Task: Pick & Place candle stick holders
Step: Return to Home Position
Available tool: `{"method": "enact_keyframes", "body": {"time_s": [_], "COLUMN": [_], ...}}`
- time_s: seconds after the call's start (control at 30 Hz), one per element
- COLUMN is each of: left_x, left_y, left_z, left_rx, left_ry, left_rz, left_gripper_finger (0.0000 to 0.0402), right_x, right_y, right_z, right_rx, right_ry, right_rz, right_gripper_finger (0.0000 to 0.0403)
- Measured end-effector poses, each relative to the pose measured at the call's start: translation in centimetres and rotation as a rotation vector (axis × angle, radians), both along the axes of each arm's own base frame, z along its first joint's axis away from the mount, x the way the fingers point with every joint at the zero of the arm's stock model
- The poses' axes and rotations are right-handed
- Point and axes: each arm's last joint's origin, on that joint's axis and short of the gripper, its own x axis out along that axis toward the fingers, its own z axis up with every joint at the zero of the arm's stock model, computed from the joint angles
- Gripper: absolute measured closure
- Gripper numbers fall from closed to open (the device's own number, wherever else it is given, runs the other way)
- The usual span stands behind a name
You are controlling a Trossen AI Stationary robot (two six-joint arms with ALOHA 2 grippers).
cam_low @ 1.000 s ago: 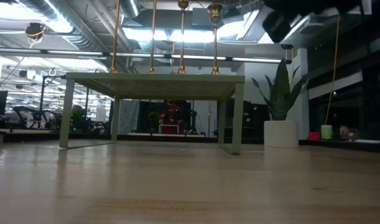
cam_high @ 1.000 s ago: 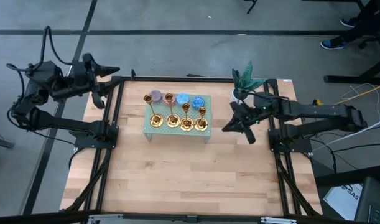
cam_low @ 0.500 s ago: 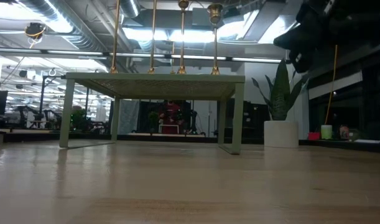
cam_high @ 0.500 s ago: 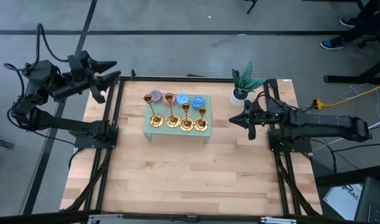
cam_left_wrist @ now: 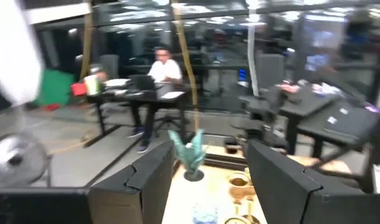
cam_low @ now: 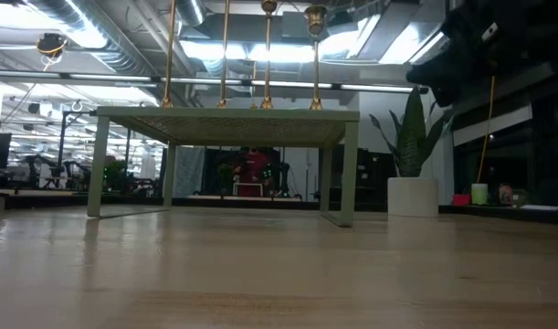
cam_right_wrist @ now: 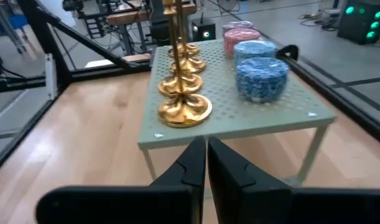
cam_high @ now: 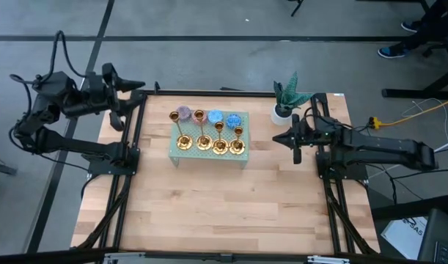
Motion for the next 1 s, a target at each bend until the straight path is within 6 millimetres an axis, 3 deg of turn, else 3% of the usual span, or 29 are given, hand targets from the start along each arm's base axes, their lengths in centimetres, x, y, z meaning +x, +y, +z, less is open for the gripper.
{"method": "enact_keyframes", "body": {"time_s": [0.17, 0.5, 0.9, 1.0], "left_x": [0.8, 3.7, 8.6, 10.3], "left_y": [0.0, -0.1, 0.0, -0.2], "left_z": [-0.2, -1.0, -1.9, -3.2], "left_rx": [0.021, 0.046, 0.069, 0.086], "left_ry": [0.036, 0.144, 0.220, 0.200], "left_rz": [-0.029, -0.183, -0.314, -0.329], "left_gripper_finger": [0.0201, 0.0201, 0.0201, 0.0201], "right_x": [-0.7, -2.5, -3.4, -3.5], "right_y": [-0.1, 0.3, -0.3, -0.4], "right_z": [-0.2, -5.0, -4.6, -4.6], "right_rx": [-0.043, -0.046, -0.088, -0.086], "right_ry": [-0.020, -0.337, -0.368, -0.367], "right_rz": [-0.010, -0.023, -0.012, -0.008], "right_gripper_finger": [0.0382, 0.0381, 0.0380, 0.0379]}}
